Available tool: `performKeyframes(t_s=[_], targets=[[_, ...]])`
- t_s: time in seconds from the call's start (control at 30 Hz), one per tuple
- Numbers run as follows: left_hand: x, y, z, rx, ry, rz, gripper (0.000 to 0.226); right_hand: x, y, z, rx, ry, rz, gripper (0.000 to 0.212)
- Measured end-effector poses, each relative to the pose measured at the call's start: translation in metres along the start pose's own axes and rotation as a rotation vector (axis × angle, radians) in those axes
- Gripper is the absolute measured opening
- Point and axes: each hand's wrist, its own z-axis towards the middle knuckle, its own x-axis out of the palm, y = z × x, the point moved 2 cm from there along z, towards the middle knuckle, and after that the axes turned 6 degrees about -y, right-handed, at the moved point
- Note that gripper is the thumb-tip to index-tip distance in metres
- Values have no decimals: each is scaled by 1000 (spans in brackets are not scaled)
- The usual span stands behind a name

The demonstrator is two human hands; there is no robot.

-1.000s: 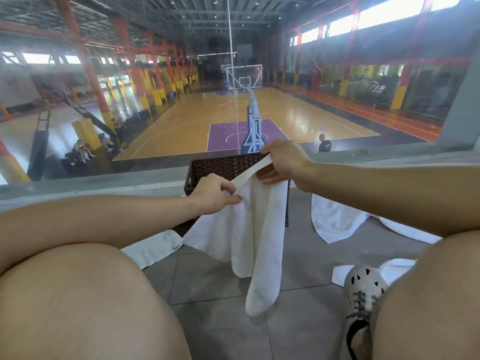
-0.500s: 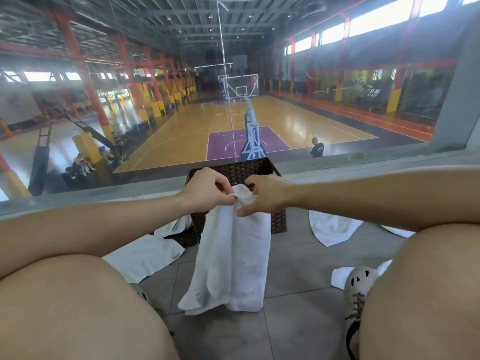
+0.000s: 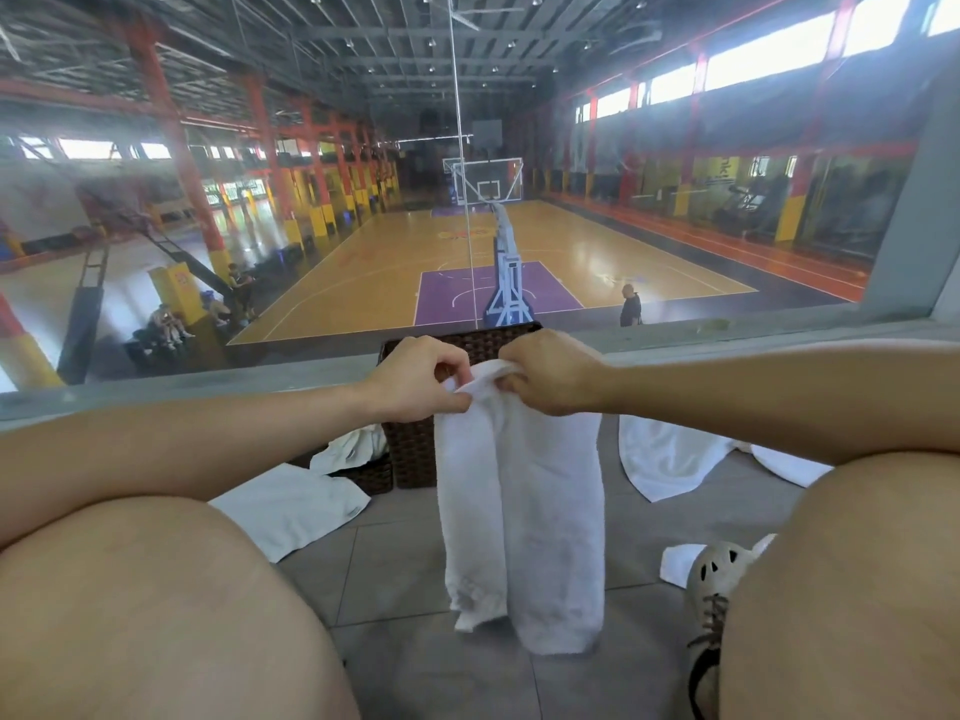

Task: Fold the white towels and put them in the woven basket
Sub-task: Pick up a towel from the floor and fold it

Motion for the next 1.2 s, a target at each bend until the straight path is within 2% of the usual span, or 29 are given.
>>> performKeyframes(t_s=[0.1, 0.3, 0.53, 0.6, 0.67, 0.73, 0.8, 0.93, 1.0, 1.1, 1.17, 1.2], targets=[[6, 9, -7, 9, 49, 26, 16, -7, -3, -2, 0, -136, 64, 24], [24, 36, -24, -21, 137, 151, 42, -16, -18, -6, 59, -269, 131, 26], [18, 47, -23, 38, 170, 195, 57, -10, -31, -13, 194, -254, 129, 24], [13, 45, -23, 29, 114, 208, 50, -10, -35, -14, 198, -232, 93, 17], [6, 47, -20, -39, 29, 147, 31, -11, -41, -16, 200, -201, 96, 4], [-3, 48, -17, -119, -72, 64, 18, -11, -44, -19, 199, -160, 111, 21], [-9, 49, -15, -169, -174, 19, 17, -10, -45, -23, 173, -140, 120, 34], [-18, 50, -14, -166, -286, -80, 31, -7, -46, -28, 112, -139, 70, 41], [-23, 48, -14, -106, -257, -61, 43, -7, -48, -30, 76, -138, 25, 37], [-25, 39, -16, -57, -97, 8, 56, -7, -50, -29, 63, -158, 7, 34], [-23, 36, -19, -24, 28, 51, 56, -7, -49, -27, 55, -173, 4, 36], [-22, 36, -20, -18, 83, 60, 49, -7, -50, -27, 54, -175, 2, 36]])
